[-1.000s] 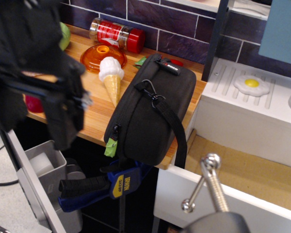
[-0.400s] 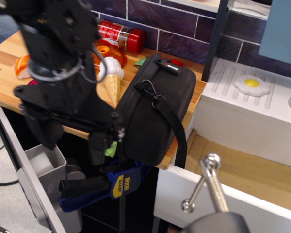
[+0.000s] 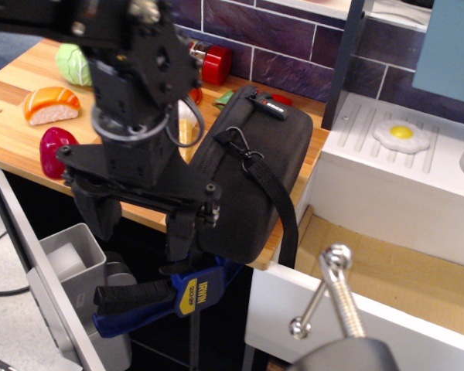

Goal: Unzip zipper bag

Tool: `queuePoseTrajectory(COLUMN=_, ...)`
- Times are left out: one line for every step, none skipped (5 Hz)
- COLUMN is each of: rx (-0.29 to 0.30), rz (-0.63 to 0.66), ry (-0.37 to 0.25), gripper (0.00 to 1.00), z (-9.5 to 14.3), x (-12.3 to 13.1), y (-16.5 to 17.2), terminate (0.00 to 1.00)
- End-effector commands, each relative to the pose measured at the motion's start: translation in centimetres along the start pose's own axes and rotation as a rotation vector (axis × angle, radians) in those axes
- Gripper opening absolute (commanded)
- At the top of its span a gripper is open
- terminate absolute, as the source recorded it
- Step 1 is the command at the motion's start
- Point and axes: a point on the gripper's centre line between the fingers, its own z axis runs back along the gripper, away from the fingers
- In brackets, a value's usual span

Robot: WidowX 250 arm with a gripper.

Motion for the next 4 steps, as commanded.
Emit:
queuePoseTrajectory(rx=-0.027, rz=-0.038, ry=-0.086, gripper=1.0, z=-0.5, x=1.9, y=-0.2, terminate=0.0)
queuePoseTrajectory(rx=-0.029, rz=-0.071, ry=-0.11, gripper=1.0, z=-0.8, x=2.3, y=-0.2, terminate=0.0)
queuePoseTrajectory(rx=-0.018, rz=-0.08, ry=-0.13, gripper=1.0, z=-1.1, x=2.7, y=-0.3, terminate=0.0)
queuePoseTrajectory(rx=-0.007, rz=-0.088, ry=-0.12, gripper=1.0, z=-1.5, x=2.9, y=-0.5, terminate=0.0)
